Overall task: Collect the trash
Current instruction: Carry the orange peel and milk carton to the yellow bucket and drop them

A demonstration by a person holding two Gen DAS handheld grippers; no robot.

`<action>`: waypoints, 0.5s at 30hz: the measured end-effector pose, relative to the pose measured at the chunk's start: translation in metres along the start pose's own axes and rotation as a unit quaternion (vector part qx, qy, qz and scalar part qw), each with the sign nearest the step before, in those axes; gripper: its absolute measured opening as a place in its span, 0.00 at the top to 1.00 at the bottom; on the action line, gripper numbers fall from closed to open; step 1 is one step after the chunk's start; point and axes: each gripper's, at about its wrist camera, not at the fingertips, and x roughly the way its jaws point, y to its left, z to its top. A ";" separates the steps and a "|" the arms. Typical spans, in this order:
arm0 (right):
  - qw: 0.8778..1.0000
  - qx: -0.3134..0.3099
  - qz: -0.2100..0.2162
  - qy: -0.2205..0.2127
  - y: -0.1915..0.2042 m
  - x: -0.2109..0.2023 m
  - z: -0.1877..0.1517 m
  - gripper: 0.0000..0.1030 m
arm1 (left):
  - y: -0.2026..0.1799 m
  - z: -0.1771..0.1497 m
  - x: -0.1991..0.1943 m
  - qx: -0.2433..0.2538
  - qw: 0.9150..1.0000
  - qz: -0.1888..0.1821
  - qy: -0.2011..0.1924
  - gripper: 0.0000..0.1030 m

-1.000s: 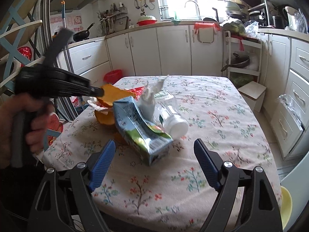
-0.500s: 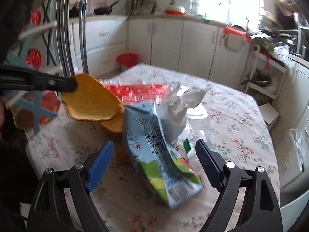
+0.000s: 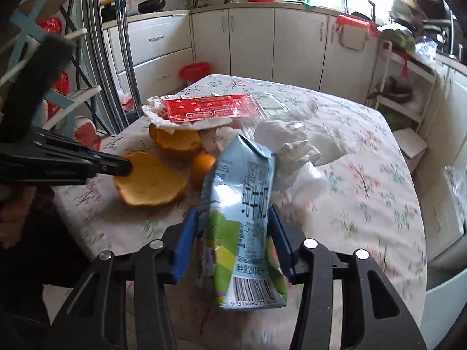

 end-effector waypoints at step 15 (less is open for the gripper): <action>0.997 -0.060 -0.039 -0.001 0.012 -0.008 -0.014 0.54 | -0.022 -0.010 0.006 0.007 1.000 -0.022 -0.018 0.95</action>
